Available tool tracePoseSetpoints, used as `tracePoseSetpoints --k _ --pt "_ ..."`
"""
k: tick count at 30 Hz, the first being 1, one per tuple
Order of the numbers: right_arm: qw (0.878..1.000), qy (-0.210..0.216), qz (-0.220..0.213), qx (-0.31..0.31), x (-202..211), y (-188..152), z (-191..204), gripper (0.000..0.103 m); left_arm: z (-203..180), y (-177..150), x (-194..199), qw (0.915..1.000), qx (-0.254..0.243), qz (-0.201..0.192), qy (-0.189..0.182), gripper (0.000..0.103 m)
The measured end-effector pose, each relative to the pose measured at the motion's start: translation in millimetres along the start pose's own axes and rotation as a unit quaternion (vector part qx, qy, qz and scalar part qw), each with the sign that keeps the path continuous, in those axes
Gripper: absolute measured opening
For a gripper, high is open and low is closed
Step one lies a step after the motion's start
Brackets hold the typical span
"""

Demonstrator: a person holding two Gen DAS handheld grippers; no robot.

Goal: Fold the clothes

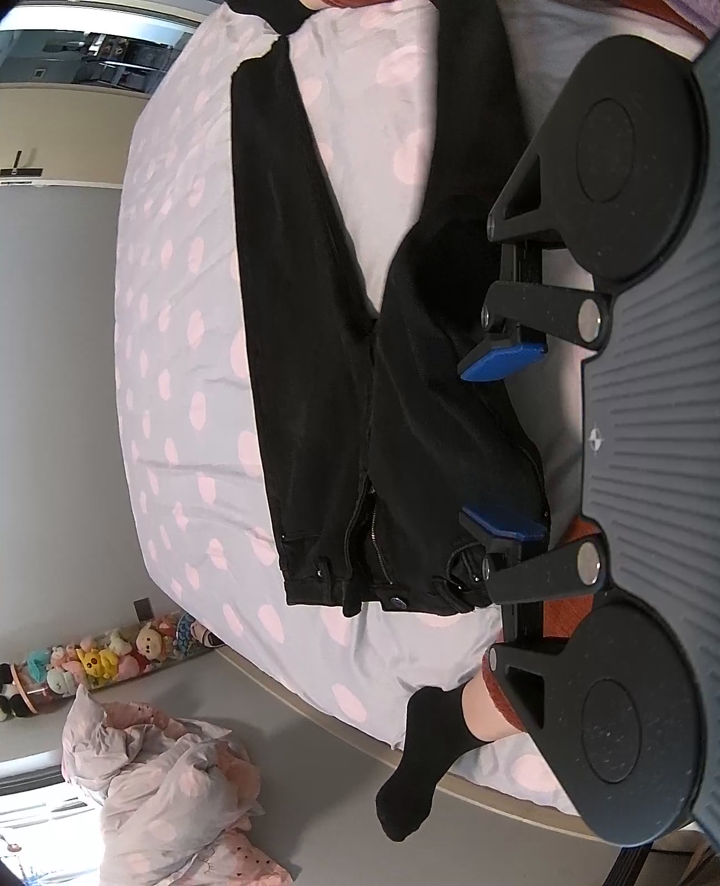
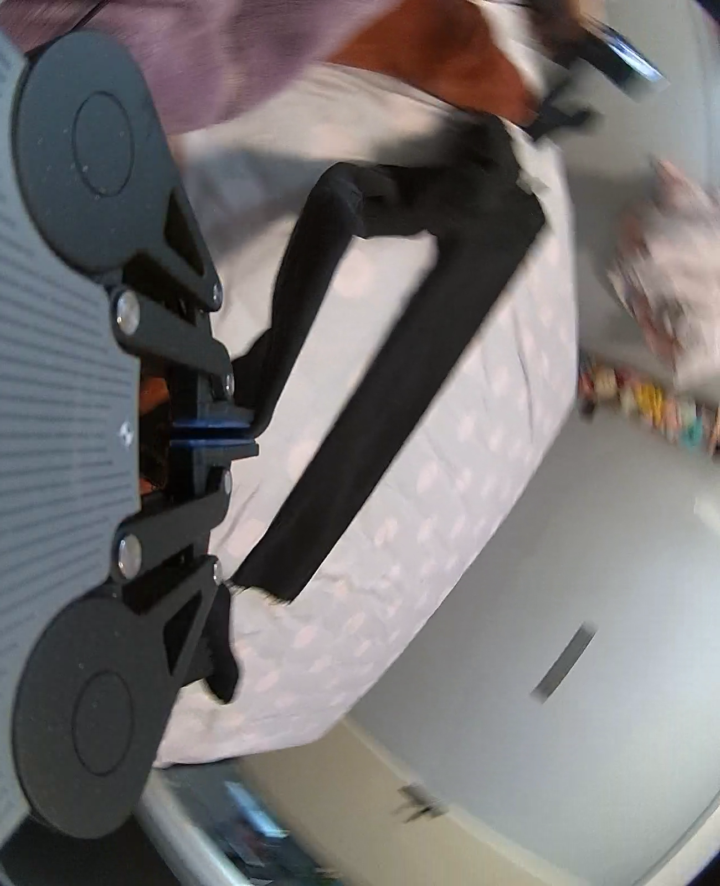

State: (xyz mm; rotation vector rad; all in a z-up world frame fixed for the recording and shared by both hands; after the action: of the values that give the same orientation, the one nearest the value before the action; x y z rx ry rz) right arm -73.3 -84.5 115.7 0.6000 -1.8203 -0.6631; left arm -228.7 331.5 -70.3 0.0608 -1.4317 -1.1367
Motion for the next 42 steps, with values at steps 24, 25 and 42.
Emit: tracePoseSetpoints --k 24,25,42 --pt "0.935 -0.153 0.161 -0.277 -190 -83 -198 0.037 -17 -15 -32 0.9923 -0.122 0.024 -0.007 0.059" --pt "0.934 -0.154 0.153 -0.286 -182 -83 -199 0.037 -17 -16 -35 0.9923 -0.121 0.026 -0.007 0.059" --pt "0.964 -0.079 0.21 0.142 -150 -117 -29 0.042 -33 -15 -36 0.9852 -0.168 0.035 -0.012 0.059"
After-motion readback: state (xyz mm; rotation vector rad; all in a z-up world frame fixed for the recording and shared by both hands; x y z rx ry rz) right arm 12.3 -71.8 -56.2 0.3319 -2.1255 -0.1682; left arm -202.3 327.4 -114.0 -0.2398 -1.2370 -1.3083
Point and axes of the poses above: each gripper's, at about its wrist camera, not at the fingertips, and x roughly against the way its jaws point, z to its left, y to its top, the point moved 5 cm from there along -x, roughly the way its jaws point, and after that the axes turned 6 degrees about y, right-handed, at the moved point
